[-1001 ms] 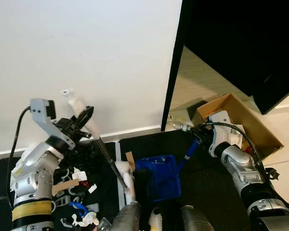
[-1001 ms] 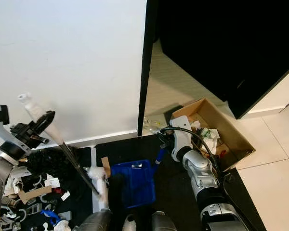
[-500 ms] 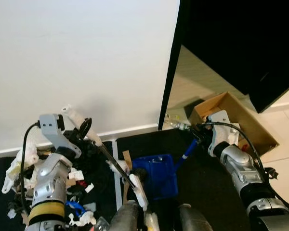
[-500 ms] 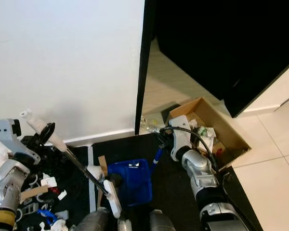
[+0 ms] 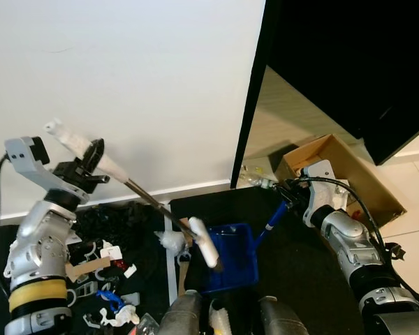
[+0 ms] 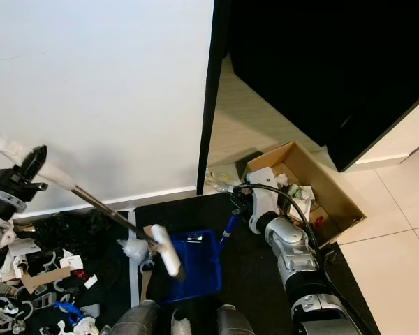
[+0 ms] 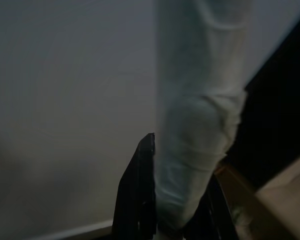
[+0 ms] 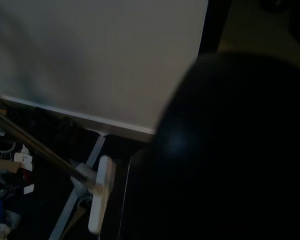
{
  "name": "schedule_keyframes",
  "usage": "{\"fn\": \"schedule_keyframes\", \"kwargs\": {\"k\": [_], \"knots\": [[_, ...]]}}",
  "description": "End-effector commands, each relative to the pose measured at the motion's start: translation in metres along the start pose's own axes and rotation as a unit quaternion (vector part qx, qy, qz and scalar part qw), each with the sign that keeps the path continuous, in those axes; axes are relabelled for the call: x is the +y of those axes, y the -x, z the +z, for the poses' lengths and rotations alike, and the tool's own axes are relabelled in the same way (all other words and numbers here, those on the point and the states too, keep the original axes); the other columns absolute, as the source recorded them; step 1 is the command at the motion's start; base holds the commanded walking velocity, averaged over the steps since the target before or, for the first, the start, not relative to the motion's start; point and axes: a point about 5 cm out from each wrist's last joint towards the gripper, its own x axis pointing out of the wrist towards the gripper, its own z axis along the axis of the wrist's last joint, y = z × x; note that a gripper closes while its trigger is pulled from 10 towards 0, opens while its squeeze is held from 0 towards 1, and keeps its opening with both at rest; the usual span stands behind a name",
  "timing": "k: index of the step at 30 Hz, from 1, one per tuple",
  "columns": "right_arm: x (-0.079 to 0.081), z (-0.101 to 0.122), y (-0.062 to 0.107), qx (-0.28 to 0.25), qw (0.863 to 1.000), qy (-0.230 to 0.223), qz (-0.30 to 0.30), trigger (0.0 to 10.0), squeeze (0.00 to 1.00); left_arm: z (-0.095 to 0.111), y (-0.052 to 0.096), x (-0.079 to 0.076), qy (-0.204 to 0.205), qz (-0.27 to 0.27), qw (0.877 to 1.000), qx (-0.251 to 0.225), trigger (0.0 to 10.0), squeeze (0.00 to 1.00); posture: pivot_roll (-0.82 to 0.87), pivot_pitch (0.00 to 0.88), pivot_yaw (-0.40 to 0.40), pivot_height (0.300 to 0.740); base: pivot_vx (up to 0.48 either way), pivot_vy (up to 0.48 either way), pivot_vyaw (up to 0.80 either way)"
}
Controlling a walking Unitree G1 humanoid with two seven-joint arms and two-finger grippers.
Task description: Sweep floor
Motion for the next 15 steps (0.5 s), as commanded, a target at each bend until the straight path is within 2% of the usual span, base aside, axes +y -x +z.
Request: {"fn": "schedule_keyframes", "kwargs": {"k": [1, 3, 12, 15], "knots": [[0.002, -0.012, 0.004, 0.025, 1.0, -0.003, 0.004, 10.0, 0.0, 0.004, 0.006, 0.007, -0.059, 0.003, 0.998, 0.02, 10.0, 0.0, 0.18, 0.223, -0.014, 0.74, 0.0, 0.0, 0.0], [0.001, -0.012, 0.004, 0.026, 1.0, -0.003, 0.004, 10.0, 0.0, 0.0, 0.008, 0.008, -0.081, -0.002, 0.996, 0.035, 10.0, 0.0, 0.18, 0.22, -0.014, 0.74, 0.0, 0.0, 0.0], [0.0, -0.014, 0.006, 0.027, 1.0, -0.003, 0.001, 10.0, 0.0, -0.017, 0.013, 0.013, -0.109, 0.012, 0.992, 0.068, 10.0, 0.0, 0.18, 0.218, -0.011, 0.74, 0.0, 0.0, 0.0], [0.0, -0.014, 0.006, 0.027, 1.0, -0.004, 0.001, 10.0, 0.0, -0.032, 0.018, 0.02, -0.134, 0.031, 0.986, 0.097, 10.0, 0.0, 0.18, 0.222, -0.012, 0.74, 0.0, 0.0, 0.0]]}}
